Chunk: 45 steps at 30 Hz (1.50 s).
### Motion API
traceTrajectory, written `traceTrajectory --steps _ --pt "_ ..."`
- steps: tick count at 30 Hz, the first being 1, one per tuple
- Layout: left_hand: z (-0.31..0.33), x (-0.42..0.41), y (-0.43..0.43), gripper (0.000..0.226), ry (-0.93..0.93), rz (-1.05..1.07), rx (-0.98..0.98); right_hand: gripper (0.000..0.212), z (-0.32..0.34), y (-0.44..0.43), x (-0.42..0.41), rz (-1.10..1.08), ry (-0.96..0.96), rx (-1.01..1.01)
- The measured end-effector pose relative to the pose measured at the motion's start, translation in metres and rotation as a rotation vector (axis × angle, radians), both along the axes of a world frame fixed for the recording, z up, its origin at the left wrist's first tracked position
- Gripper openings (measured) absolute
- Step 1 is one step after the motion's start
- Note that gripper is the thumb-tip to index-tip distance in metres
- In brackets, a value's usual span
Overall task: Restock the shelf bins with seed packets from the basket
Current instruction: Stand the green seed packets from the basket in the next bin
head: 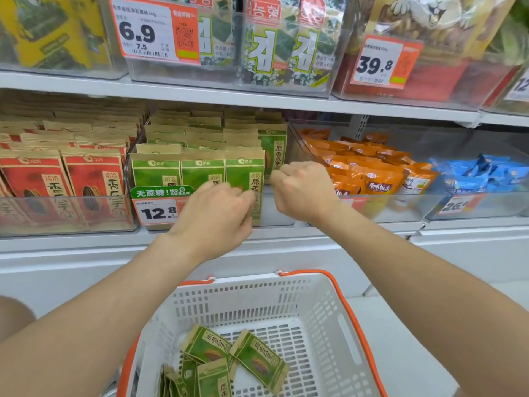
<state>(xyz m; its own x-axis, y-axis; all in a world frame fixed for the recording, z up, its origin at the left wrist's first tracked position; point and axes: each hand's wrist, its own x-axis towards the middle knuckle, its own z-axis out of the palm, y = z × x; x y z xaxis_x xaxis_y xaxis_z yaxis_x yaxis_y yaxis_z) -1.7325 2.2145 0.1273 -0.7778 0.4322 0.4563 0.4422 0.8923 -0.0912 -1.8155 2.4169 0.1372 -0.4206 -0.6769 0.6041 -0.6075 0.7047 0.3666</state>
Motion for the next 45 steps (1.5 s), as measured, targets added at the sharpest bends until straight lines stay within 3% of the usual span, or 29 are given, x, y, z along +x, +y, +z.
traceTrajectory --steps 4,7,10,14,19,24,27,32,34,39,43,45 --pt "-0.026 0.006 0.0 0.028 -0.5 0.12 -0.278 0.013 -0.058 -0.004 0.038 0.171 -0.154 0.136" --pt "-0.056 0.009 0.001 0.027 -0.745 0.078 -0.339 0.002 -0.105 -0.018 0.072 0.003 -0.569 0.563" --pt "-0.08 0.015 0.006 0.026 -0.878 0.029 -0.332 0.006 -0.166 -0.024 0.096 -0.261 -0.966 0.717" --pt "-0.1 0.019 0.016 0.025 -0.934 -0.007 -0.417 0.017 -0.243 -0.017 0.114 -0.405 -1.219 0.711" --pt "-0.111 0.018 0.024 0.022 -0.993 0.017 -0.476 0.041 -0.31 -0.012 0.125 -0.517 -1.395 0.508" --pt "-0.117 0.013 0.024 0.022 -1.011 0.043 -0.46 0.014 -0.356 -0.024 0.132 -0.545 -1.513 0.523" --pt "-0.12 0.013 0.024 0.026 -1.03 0.044 -0.461 0.016 -0.37 -0.029 0.136 -0.632 -1.539 0.469" --pt "-0.115 0.013 0.02 0.029 -1.047 0.047 -0.451 0.083 -0.377 -0.03 0.149 -0.698 -1.483 0.221" --pt "-0.113 0.012 0.017 0.03 -1.046 0.062 -0.443 0.092 -0.373 -0.029 0.147 -0.714 -1.532 0.056" --pt "-0.1 0.013 0.011 0.031 -1.064 0.122 -0.412 0.028 -0.324 -0.021 0.123 -0.605 -1.508 -0.087" --pt "-0.085 0.016 0.006 0.009 -1.022 0.203 -0.416 0.038 -0.275 -0.022 0.108 -0.442 -1.57 -0.346" --pt "-0.071 0.018 0.002 0.024 -1.041 0.254 -0.405 0.039 -0.246 -0.023 0.103 -0.333 -1.646 -0.469"
